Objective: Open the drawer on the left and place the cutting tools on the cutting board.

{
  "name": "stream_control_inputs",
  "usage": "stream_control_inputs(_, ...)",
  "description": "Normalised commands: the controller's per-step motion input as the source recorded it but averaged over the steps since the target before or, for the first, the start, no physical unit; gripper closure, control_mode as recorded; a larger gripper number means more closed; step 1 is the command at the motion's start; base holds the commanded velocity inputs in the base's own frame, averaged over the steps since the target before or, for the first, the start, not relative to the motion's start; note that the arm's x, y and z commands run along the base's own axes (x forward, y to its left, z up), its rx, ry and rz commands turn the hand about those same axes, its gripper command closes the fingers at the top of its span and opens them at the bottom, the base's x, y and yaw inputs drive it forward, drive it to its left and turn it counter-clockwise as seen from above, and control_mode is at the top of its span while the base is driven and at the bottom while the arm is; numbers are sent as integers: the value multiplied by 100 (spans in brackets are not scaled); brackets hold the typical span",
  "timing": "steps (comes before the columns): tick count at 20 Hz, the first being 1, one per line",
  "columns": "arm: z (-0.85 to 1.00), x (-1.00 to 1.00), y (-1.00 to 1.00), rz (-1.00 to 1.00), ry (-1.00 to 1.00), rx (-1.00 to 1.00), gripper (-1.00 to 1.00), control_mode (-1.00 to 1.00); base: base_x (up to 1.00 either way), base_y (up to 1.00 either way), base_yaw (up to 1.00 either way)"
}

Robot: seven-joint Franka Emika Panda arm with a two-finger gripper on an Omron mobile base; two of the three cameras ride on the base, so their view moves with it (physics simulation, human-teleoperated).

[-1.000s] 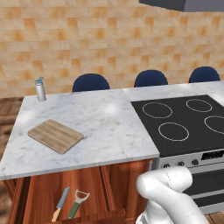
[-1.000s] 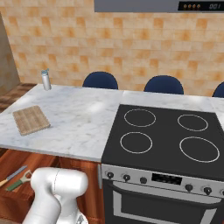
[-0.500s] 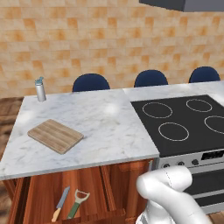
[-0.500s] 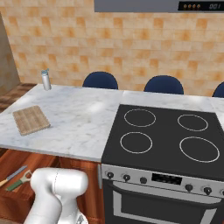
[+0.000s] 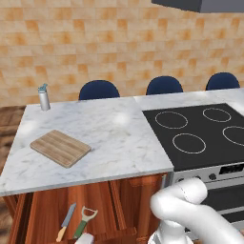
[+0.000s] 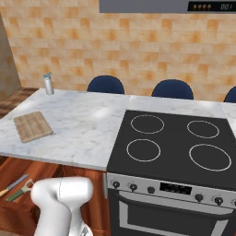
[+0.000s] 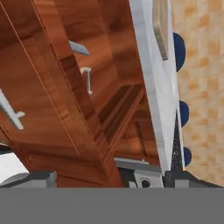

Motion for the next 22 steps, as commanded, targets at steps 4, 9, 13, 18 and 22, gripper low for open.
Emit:
stream_control_inputs(4,77,64,-67,-3,26,30,-100,-100,0,0,0)
stream_control_inputs(9,73,38,-11,-16,50,21,-100,-100,0,0,0)
stream_control_inputs(13,41,25,0,-32,60,24,-100,-100,0,0,0)
stream_control_inputs(18,14,26,0,-17,50,22,-100,-100,0,0,0)
stream_control_inputs(22,-4,6,1,0,0,0,-100,-100,0,0,0)
